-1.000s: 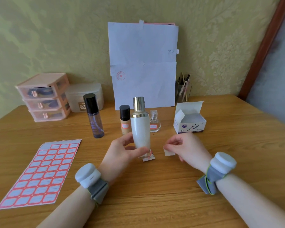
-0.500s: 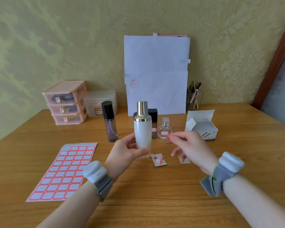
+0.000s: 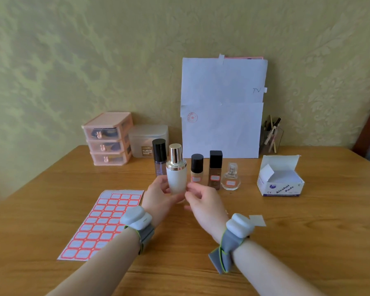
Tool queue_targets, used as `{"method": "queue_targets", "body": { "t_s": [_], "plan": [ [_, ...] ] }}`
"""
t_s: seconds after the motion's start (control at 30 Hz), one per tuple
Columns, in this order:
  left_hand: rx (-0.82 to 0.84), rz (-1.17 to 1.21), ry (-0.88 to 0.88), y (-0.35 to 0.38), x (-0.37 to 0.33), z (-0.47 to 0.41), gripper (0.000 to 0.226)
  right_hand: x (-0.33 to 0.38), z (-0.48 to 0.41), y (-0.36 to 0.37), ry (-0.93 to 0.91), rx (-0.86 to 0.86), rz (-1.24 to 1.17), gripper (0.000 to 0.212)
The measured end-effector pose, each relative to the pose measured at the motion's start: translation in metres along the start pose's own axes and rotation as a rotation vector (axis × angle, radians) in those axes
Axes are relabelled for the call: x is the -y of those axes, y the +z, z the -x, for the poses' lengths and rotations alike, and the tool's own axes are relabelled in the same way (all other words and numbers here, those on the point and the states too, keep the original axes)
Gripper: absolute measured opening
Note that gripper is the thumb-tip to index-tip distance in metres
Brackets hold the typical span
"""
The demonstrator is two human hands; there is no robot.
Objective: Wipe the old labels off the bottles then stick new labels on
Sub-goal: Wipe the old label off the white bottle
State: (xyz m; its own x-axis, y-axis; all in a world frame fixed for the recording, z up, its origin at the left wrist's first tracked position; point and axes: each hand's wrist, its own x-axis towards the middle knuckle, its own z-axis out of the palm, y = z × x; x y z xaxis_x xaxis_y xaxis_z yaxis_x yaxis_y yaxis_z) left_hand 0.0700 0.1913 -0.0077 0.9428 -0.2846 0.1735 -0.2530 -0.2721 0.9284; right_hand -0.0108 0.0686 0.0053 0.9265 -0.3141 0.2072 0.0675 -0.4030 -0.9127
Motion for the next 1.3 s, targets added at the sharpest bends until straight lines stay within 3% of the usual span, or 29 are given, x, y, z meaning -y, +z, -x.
{"method": "queue_targets", "body": {
  "t_s": [0.23, 0.4, 0.57, 0.73, 0.87, 1.3],
  "plan": [
    [0.01, -0.136, 0.006, 0.009, 0.004, -0.013, 0.054, -0.01, -0.012, -0.001, 0.03, -0.019, 0.025, 0.03],
    [-0.073, -0.459, 0.102, 0.005, 0.007, -0.013, 0.041, -0.009, -0.008, -0.004, 0.002, 0.088, 0.188, 0.037],
    [-0.028, -0.656, 0.088, 0.002, 0.005, -0.016, 0.032, -0.003, -0.008, -0.003, -0.038, 0.087, 0.317, 0.021],
    [-0.022, -0.875, 0.058, 0.001, -0.006, -0.022, 0.045, -0.001, -0.017, -0.002, -0.037, 0.081, 0.401, 0.02],
    [-0.007, -0.935, 0.022, 0.001, -0.012, -0.027, 0.053, -0.001, -0.023, -0.001, -0.021, 0.077, 0.415, 0.02],
    [0.05, -1.014, -0.012, 0.003, -0.006, -0.044, 0.047, -0.005, -0.036, 0.004, -0.023, 0.052, 0.447, 0.021]
  ]
}}
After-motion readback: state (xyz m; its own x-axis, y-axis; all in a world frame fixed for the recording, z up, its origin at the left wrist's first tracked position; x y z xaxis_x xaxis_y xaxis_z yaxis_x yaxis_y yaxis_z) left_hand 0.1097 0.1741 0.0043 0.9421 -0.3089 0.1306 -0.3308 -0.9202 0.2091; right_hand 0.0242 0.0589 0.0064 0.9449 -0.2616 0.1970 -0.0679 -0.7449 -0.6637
